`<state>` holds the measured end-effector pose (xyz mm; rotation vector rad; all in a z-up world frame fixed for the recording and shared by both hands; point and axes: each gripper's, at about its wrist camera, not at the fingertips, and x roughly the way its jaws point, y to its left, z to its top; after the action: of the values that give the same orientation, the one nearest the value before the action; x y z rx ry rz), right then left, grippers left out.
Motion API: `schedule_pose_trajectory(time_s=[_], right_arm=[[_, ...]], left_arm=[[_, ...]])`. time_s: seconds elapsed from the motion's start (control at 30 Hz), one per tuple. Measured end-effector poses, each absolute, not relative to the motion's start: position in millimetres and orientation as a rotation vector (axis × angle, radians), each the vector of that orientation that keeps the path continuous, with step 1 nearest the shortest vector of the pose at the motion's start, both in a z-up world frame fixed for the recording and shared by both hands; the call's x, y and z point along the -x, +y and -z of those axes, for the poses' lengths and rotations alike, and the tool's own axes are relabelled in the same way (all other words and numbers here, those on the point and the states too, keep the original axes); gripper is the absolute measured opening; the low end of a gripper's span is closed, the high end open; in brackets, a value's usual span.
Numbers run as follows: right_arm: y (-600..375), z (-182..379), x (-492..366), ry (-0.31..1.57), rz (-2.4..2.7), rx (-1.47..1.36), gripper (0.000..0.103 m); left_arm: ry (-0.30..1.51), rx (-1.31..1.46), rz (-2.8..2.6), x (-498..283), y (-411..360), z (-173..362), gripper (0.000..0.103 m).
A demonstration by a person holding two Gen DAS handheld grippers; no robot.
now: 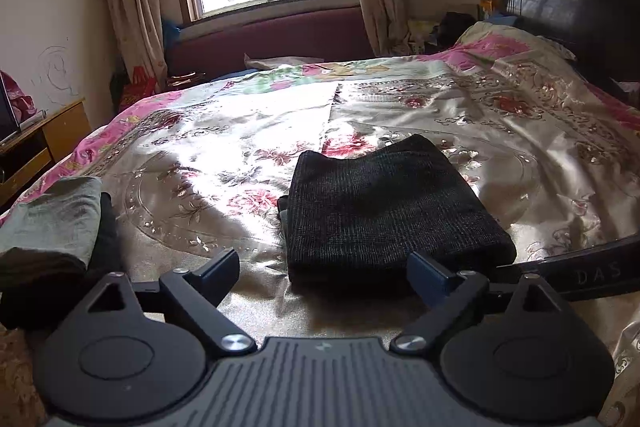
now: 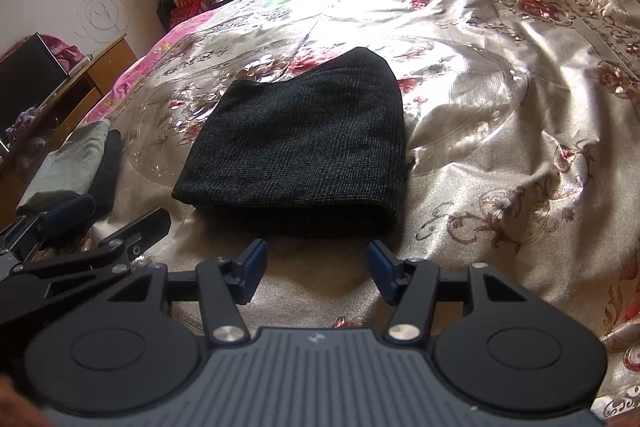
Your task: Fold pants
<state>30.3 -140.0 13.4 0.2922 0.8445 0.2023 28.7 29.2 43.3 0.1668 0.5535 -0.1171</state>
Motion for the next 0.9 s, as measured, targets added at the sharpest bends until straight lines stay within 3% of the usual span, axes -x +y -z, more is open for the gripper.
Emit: schedule_pose_trajectory(time_s=[0.9], right_arm=[[-142,19,6,0.85,-0.159,-0.289,0.057]], left_arm=[[0.675,-0.205,0.115,-6,27,-1,0.103]])
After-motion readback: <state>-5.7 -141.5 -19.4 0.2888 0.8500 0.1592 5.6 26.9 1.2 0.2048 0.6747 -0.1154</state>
